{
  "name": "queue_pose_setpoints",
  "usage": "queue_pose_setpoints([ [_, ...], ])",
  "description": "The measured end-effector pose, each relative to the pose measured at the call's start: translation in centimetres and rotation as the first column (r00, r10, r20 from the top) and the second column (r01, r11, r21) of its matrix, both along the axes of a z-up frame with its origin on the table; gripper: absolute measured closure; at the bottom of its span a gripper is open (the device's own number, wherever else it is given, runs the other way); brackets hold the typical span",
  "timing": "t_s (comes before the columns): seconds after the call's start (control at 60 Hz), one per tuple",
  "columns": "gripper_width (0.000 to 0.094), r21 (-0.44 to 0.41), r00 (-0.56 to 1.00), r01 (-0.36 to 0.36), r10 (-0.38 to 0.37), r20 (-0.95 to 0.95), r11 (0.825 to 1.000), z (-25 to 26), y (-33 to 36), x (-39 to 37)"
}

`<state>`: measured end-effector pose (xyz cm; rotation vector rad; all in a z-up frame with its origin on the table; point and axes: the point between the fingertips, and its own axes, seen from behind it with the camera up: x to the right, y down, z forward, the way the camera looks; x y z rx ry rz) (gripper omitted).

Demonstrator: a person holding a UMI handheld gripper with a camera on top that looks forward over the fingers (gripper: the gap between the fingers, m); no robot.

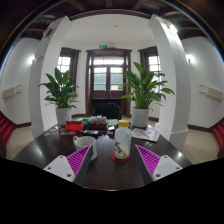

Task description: Pour water

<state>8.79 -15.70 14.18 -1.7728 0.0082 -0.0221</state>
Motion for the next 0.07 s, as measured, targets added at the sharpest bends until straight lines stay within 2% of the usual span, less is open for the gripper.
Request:
queue_pose_setpoints([
  [0.067,0.0094,0.006,1.000,-0.003,0.003,-0.007,1.000,0.30,-0.04,-0.28],
])
